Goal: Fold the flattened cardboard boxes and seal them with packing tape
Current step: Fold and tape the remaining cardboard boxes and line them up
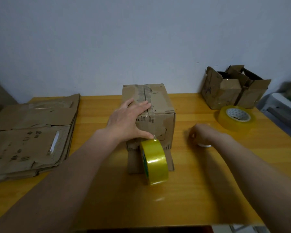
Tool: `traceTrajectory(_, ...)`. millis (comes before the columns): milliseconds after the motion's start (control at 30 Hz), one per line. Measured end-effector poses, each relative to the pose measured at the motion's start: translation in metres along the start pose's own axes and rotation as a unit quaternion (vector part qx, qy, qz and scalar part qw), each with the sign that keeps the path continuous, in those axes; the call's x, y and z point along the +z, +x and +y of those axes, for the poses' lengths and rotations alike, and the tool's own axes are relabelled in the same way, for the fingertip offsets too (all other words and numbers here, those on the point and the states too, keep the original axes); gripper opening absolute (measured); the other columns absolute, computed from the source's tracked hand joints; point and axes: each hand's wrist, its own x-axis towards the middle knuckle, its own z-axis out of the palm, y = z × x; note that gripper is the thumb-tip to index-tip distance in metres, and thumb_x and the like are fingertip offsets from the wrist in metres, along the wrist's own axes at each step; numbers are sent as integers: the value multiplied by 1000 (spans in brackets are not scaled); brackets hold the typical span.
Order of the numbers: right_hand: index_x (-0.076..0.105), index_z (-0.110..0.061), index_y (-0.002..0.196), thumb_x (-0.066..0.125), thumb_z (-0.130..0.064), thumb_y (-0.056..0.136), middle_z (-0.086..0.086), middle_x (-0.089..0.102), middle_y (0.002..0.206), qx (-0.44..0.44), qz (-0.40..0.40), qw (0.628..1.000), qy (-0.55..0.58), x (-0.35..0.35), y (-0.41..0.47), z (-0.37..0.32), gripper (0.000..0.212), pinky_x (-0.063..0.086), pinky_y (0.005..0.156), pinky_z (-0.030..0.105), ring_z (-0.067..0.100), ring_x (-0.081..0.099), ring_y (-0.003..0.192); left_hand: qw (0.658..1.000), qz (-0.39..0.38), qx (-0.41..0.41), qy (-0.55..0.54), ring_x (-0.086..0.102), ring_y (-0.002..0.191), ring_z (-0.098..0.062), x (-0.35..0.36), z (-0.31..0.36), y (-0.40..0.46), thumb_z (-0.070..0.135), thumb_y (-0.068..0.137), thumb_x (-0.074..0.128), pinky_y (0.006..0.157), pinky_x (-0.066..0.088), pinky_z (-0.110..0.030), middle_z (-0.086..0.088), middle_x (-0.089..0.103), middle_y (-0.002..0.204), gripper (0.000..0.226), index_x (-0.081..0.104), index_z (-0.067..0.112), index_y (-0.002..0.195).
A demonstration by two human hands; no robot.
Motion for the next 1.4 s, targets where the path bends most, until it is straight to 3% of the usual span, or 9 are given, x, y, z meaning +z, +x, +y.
traceTrajectory(267, 61, -15, 121, 54, -10, 92, 8, 56, 127, -3, 28, 998, 52, -3, -23, 6, 31, 44, 93, 30, 25, 53, 117, 1000, 5, 6, -12, 6, 147, -11, 1, -2, 0, 75, 55, 73, 111, 29, -49, 30, 15, 155, 113, 19, 45, 150)
traceTrajectory(533, 63, -15, 113, 59, -12, 89, 8, 57, 122, -38, 12, 997, -61, -1, -51, 7, 25, 45, 86, 29, 24, 55, 113, 1000, 10, 6, -12, 7, 147, -12, 0, -1, -2, 74, 55, 73, 110, 32, -51, 29, 14, 155, 113, 19, 44, 150)
traceTrajectory(667, 57, -22, 101, 58, -14, 91, 7, 60, 112, -58, 44, 997, 20, -21, -70, -3, 12, 42, 69, 27, 21, 56, 92, 1000, 16, 10, -7, 9, 147, -15, 1, -2, -2, 76, 54, 72, 114, 26, -51, 24, 16, 157, 117, 16, 43, 151)
traceTrajectory(800, 59, -13, 106, 59, -10, 92, 7, 65, 92, -181, 103, 882, 422, -57, -114, -31, 14, 53, 61, 22, 15, 62, 68, 997, 71, -1, 31, 10, 148, -20, 7, -4, -2, 83, 49, 67, 118, 8, -56, 11, 19, 160, 126, 9, 39, 152)
traceTrajectory(933, 64, -9, 101, 59, -13, 92, 7, 68, 94, -280, 167, 815, 479, -66, -126, -78, 11, 53, 74, 28, 17, 65, 81, 987, 150, -63, -14, -3, 149, -23, 16, 8, -9, 75, 48, 76, 118, 3, -56, 1, 2, 163, 135, 2, 36, 153)
traceTrajectory(1000, 62, -14, 99, 58, -14, 93, 8, 66, 92, -281, 199, 813, 470, -58, -114, -92, 7, 50, 74, 36, 22, 61, 82, 952, 226, -137, -156, 5, 147, -22, 24, 18, -23, 61, 49, 86, 118, 16, -47, -1, 7, 160, 132, 9, 32, 153)
traceTrajectory(1100, 59, -15, 98, 55, -19, 95, 7, 63, 92, -257, 222, 825, 451, -43, -100, -100, 6, 48, 73, 41, 26, 58, 85, 830, 288, -265, -398, 33, 132, -20, 44, 34, -48, 41, 58, 89, 107, 36, -35, -2, 35, 140, 97, 37, 20, 137)
traceTrajectory(1233, 57, -15, 97, 55, -17, 95, 3, 61, 90, -261, 258, 818, 443, -30, -96, -103, 4, 45, 71, 34, 19, 55, 82, 704, 133, -300, -630, 60, 98, -11, 60, 46, -54, 30, 78, 79, 71, 44, -17, -1, 63, 113, 47, 58, 12, 115)
traceTrajectory(1400, 61, -16, 97, 62, -8, 89, -3, 63, 91, -262, 260, 807, 460, -26, -100, -103, 11, 49, 73, 33, 14, 58, 84, 705, 121, -280, -641, 60, 78, -9, 54, 37, -45, 22, 86, 71, 55, 43, -8, 0, 69, 87, 19, 70, 7, 98)
